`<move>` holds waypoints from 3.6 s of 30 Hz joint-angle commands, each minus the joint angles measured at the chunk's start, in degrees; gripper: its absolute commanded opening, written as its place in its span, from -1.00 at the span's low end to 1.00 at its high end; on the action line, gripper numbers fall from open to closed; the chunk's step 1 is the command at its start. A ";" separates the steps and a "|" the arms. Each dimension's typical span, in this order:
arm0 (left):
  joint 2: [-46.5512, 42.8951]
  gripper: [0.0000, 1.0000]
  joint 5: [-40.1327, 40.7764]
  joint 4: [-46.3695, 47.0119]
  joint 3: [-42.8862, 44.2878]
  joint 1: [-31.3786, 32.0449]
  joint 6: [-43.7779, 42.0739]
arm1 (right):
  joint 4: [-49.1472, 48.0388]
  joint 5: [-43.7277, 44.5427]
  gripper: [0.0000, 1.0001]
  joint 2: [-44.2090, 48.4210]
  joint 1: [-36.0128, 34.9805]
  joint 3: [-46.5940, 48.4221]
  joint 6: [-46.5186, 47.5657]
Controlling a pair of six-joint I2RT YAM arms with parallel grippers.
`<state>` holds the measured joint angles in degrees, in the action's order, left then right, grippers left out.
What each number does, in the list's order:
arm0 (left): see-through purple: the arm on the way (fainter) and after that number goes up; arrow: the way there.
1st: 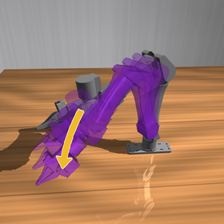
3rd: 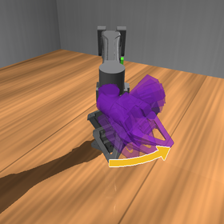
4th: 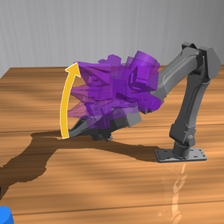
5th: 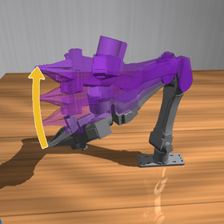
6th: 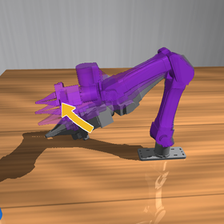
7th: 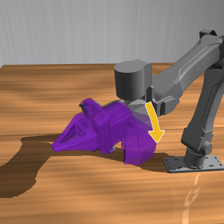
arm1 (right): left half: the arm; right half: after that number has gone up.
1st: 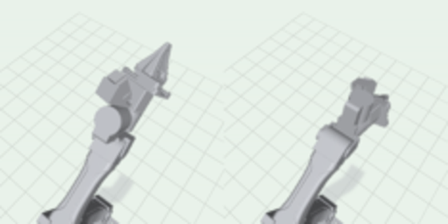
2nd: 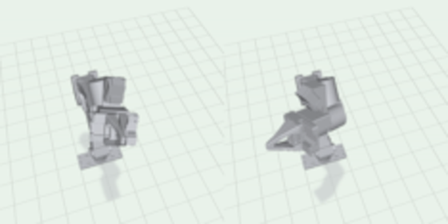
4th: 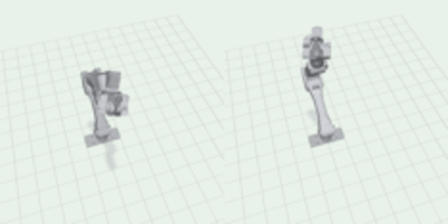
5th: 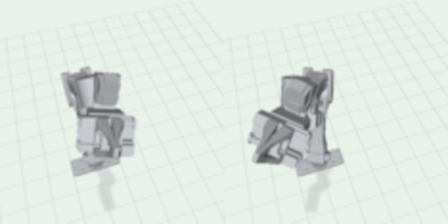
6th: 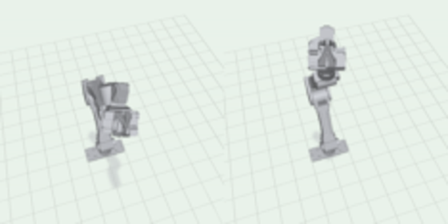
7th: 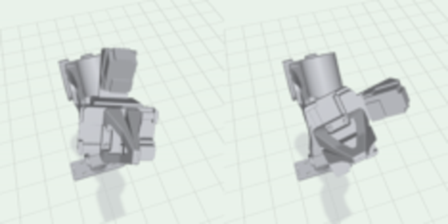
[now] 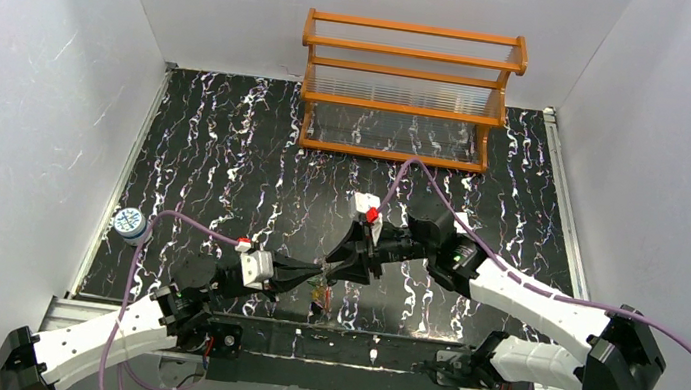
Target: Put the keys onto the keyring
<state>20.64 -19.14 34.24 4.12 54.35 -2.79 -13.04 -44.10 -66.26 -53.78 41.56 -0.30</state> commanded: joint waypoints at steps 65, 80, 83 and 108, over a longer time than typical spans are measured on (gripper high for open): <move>0.39 -0.30 2.78 -16.90 12.77 0.18 -5.38 | 19.18 10.62 -0.97 -1.36 -1.09 8.21 13.11; 15.31 -0.25 -0.05 -46.96 29.62 0.15 -17.38 | 40.67 9.88 -0.97 -11.96 -1.15 21.25 18.48; 16.97 -0.28 -1.38 -44.81 28.73 0.14 -17.20 | 39.59 7.78 -0.97 -12.47 -1.11 21.23 17.87; 28.05 -0.81 -7.10 -25.91 22.34 0.16 -12.07 | 37.10 4.84 -0.97 -11.91 -1.15 20.05 15.59</move>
<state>48.23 -24.93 5.54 27.18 54.30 -15.55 26.89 -37.41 -79.33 -54.78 59.61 16.27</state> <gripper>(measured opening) 0.123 0.033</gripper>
